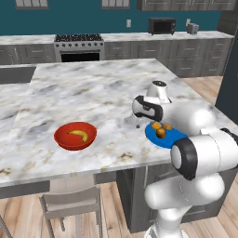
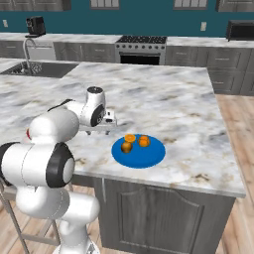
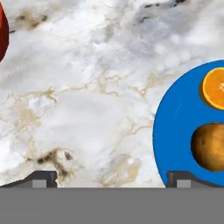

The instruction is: Take the fruits from the plate on the dining counter and place two fruits in each bowl.

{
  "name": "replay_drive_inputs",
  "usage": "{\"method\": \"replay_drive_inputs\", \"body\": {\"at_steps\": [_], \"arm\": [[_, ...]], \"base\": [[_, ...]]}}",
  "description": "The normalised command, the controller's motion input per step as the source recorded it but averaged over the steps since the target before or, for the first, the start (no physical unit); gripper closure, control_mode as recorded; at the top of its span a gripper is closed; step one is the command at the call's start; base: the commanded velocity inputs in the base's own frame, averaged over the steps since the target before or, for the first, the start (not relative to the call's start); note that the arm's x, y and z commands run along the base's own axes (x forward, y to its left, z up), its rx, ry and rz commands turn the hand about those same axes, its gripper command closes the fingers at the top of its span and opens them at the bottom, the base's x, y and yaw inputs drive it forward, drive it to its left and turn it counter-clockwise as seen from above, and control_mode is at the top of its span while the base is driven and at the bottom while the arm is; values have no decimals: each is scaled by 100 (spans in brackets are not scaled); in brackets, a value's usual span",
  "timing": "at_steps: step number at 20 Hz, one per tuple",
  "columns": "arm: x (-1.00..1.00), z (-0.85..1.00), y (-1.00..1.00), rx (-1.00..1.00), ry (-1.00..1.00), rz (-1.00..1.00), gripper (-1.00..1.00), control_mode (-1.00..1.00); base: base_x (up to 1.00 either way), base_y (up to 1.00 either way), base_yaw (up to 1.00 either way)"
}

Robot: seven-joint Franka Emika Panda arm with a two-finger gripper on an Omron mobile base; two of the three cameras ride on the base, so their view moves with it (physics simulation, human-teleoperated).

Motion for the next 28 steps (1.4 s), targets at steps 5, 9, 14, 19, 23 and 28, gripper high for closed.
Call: {"method": "replay_drive_inputs", "body": {"at_steps": [5,9,14,19,23,28], "arm": [[0,5,-69,-3,22,-2,-100,-100],[3,0,-58,-5,20,-8,-100,-100],[24,-11,-62,-1,5,-4,-100,-100],[41,-42,-20,0,-4,0,-100,-100],[27,-41,0,0,0,0,-100,-100],[7,-31,0,0,2,0,-100,-100]], "base": [[0,0,0],[0,0,0],[0,0,0],[0,0,0],[0,0,0],[0,0,0]]}}
